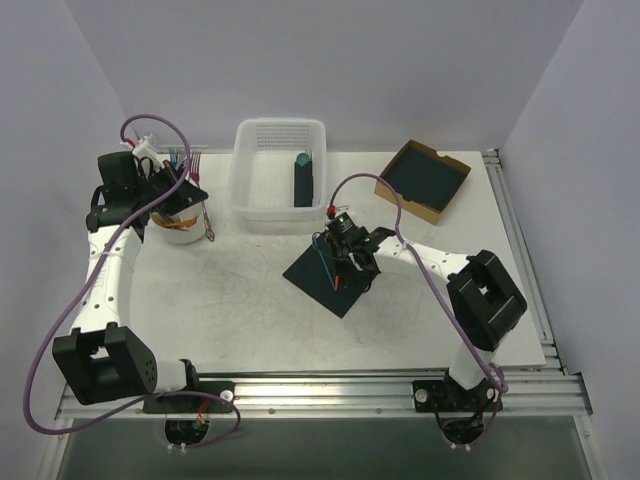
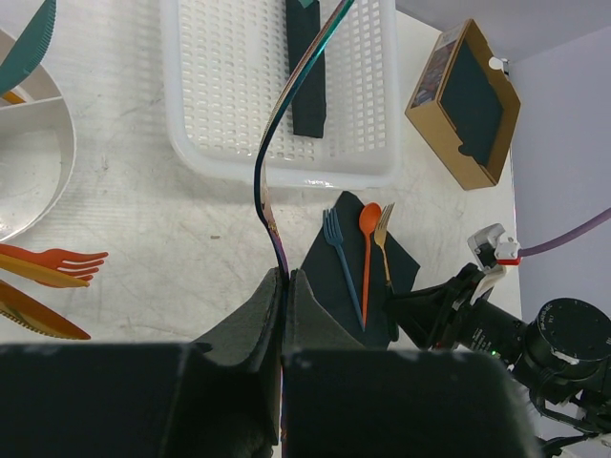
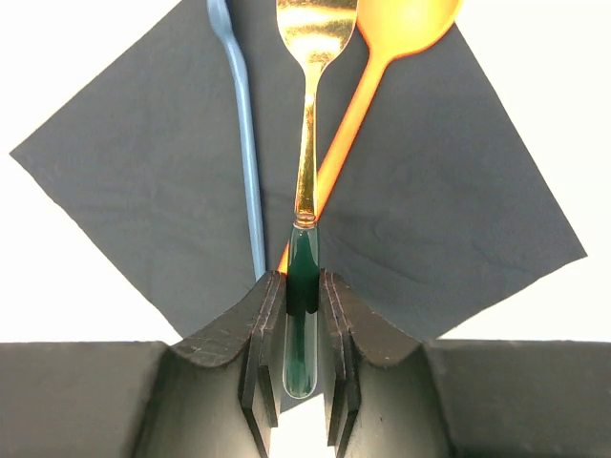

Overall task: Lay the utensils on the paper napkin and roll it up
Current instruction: Place the utensils on the napkin.

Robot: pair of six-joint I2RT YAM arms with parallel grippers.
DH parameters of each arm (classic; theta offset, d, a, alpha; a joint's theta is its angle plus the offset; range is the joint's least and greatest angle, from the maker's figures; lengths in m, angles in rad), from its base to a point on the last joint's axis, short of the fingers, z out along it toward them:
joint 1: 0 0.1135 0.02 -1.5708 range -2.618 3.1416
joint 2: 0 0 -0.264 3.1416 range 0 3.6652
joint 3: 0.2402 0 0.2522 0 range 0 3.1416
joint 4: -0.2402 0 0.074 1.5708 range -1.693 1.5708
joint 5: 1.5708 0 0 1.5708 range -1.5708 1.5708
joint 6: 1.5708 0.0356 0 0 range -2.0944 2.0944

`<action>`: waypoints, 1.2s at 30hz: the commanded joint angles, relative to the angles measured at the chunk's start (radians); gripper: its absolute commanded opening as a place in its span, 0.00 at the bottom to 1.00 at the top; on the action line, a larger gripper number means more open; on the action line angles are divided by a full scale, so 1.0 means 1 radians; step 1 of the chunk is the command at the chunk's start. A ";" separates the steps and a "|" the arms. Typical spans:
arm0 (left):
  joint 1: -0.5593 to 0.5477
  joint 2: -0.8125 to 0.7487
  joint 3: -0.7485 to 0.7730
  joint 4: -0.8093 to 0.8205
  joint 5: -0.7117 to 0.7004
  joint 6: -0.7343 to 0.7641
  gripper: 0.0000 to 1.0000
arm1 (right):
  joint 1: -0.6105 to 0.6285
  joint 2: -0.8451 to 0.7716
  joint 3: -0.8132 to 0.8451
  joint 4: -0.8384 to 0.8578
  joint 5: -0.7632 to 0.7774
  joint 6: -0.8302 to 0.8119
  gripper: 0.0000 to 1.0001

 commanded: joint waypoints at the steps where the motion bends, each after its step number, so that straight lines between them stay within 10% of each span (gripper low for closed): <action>1: 0.006 -0.046 0.002 0.059 -0.001 -0.004 0.02 | 0.008 0.031 0.050 0.002 0.041 0.048 0.08; 10: 0.006 -0.049 0.001 0.065 -0.026 -0.006 0.02 | 0.009 0.092 0.058 0.022 0.032 0.069 0.13; 22: 0.019 -0.047 0.004 0.100 -0.278 -0.024 0.02 | -0.008 0.032 0.038 0.035 0.021 0.037 0.54; 36: 0.024 -0.115 -0.379 1.048 -0.259 0.256 0.02 | -0.071 -0.084 0.028 0.153 -0.143 -0.078 0.61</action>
